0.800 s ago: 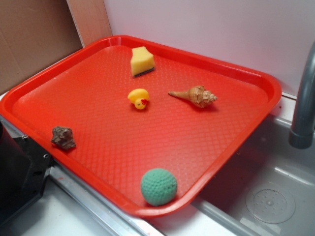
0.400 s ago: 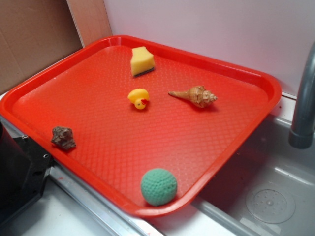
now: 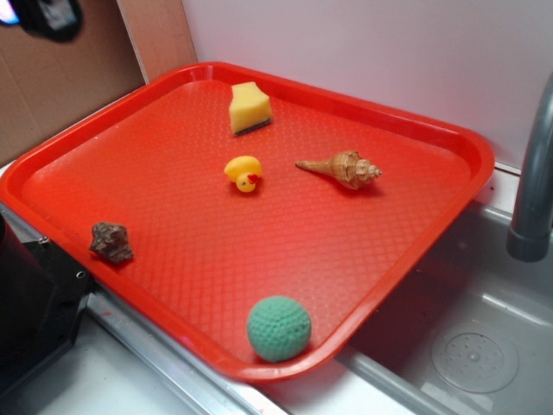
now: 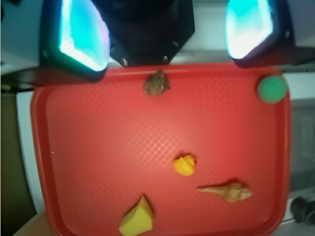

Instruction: Grab the rock.

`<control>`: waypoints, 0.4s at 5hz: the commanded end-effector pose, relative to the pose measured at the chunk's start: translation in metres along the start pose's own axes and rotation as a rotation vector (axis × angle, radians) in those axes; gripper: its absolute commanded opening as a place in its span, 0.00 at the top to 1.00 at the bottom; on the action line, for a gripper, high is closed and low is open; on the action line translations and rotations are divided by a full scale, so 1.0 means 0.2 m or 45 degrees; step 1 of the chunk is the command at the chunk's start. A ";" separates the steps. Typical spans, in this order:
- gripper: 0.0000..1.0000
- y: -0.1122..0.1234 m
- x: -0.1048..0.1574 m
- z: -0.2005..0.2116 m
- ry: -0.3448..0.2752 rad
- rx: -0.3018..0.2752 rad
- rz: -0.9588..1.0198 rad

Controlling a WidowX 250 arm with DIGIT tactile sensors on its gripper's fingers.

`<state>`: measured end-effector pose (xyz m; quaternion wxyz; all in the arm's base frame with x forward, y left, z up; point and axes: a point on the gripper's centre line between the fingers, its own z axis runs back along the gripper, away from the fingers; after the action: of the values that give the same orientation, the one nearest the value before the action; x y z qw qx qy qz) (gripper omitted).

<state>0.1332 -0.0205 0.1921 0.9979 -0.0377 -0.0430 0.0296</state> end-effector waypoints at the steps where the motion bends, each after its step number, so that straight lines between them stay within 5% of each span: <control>1: 0.00 0.10 0.07 -0.32 0.078 -0.012 0.053; 2: 0.00 0.10 0.06 -0.44 0.137 -0.025 0.025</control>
<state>0.1506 -0.0081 0.0997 0.9974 -0.0529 0.0234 0.0420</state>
